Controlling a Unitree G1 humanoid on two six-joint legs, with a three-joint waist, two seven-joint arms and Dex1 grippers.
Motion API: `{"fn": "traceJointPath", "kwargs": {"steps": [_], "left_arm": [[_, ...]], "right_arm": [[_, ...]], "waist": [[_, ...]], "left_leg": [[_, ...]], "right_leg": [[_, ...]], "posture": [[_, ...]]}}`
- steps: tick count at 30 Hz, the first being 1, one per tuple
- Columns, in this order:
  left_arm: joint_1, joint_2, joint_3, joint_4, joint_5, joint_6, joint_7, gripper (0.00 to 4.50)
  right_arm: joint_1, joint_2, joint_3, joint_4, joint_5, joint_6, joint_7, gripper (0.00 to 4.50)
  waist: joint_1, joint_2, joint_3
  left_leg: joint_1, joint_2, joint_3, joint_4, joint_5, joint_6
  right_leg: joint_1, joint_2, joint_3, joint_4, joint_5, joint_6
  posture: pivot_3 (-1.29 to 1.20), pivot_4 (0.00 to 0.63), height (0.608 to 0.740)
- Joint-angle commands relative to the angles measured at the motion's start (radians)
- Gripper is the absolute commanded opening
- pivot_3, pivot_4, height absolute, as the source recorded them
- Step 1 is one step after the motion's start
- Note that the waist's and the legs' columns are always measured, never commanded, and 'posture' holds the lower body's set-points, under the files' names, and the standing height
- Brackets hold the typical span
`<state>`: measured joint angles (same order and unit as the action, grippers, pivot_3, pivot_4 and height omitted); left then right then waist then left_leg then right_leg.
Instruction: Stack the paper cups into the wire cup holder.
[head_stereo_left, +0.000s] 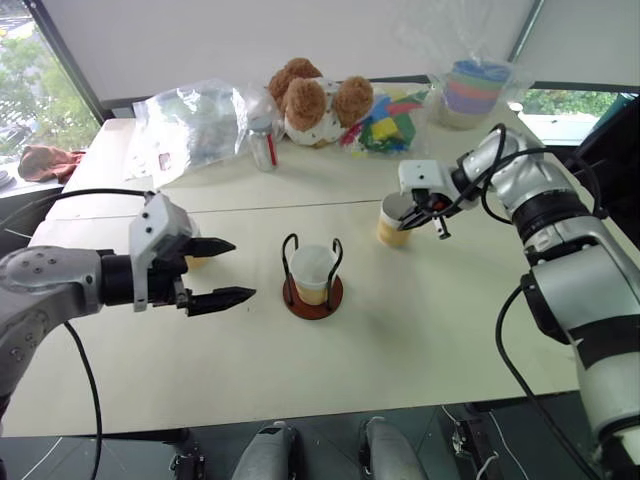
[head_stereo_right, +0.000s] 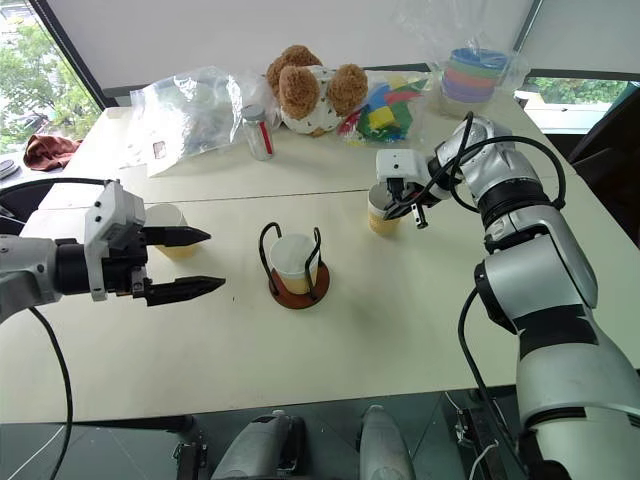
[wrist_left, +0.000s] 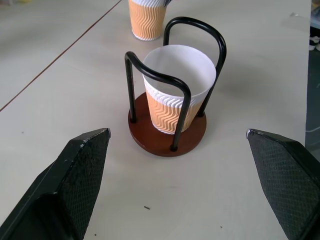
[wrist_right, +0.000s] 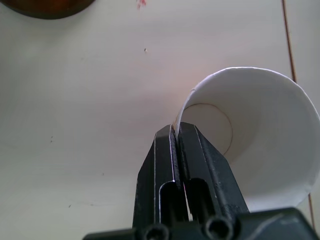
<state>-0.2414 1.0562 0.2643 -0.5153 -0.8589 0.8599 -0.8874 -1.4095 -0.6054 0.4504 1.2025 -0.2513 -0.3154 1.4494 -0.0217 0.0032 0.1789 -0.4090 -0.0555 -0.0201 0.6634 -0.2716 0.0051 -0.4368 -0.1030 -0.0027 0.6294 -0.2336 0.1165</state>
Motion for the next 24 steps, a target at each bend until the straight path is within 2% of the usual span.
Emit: {"fn": "traceJointPath", "kwargs": {"steps": [1, 3, 8, 12, 17, 24], "left_arm": [[0.01, 0.02, 0.053, -0.022, 0.002, -0.012, -0.015, 4.5], [0.014, 0.023, 0.057, -0.023, 0.002, -0.012, -0.019, 4.5], [0.001, 0.022, 0.049, -0.025, 0.001, -0.007, -0.018, 4.5], [-0.006, 0.018, 0.039, -0.025, 0.011, -0.013, -0.015, 4.5], [-0.009, 0.009, 0.036, -0.029, 0.009, -0.009, -0.006, 4.5], [-0.026, -0.01, 0.019, -0.028, 0.016, -0.018, 0.015, 4.5]], "right_arm": [[-0.147, -0.007, -0.094, -0.084, 0.076, -0.009, 0.104, 0.02], [-0.186, -0.012, -0.088, -0.161, 0.163, 0.016, 0.157, 0.02], [-0.181, -0.107, 0.071, -0.494, 0.507, 0.19, 0.165, 0.02], [-0.146, -0.177, 0.165, -0.711, 0.701, 0.306, 0.165, 0.02], [-0.109, -0.244, 0.263, -0.85, 0.797, 0.341, 0.165, 0.02], [-0.106, -0.214, 0.312, -0.88, 0.813, 0.342, 0.165, 0.02]], "waist": [[-0.001, 0.001, 0.001], [-0.006, 0.001, 0.001], [-0.009, 0.0, 0.001], [0.001, 0.0, 0.001], [0.007, 0.0, 0.001], [0.006, 0.0, 0.001]], "left_leg": [[0.0, 0.0, 0.0, 0.0, 0.0, 0.0], [0.0, 0.0, 0.0, -0.001, 0.0, 0.0], [0.0, 0.0, -0.003, -0.001, 0.0, 0.0], [0.0, 0.0, -0.003, 0.0, 0.0, 0.0], [0.0, 0.0, -0.003, 0.0, -0.002, 0.003], [0.0, 0.0, -0.003, 0.0, -0.002, 0.003]], "right_leg": [[0.0, 0.0, 0.0, 0.0, 0.0, 0.0], [-0.001, 0.0, 0.0, 0.0, 0.0, 0.0], [0.0, 0.0, -0.001, 0.001, 0.0, 0.0], [0.001, -0.001, -0.001, 0.0, 0.0, 0.0], [0.001, -0.001, -0.001, 0.0, 0.0, 0.0], [0.0, 0.0, -0.001, 0.001, 0.0, 0.0]], "posture": [[0.0, 0.15, 0.74], [0.0, 0.15, 0.74], [0.0, 0.15, 0.74], [0.0, 0.15, 0.74], [0.0, 0.15, 0.74], [0.0, 0.15, 0.74]]}}
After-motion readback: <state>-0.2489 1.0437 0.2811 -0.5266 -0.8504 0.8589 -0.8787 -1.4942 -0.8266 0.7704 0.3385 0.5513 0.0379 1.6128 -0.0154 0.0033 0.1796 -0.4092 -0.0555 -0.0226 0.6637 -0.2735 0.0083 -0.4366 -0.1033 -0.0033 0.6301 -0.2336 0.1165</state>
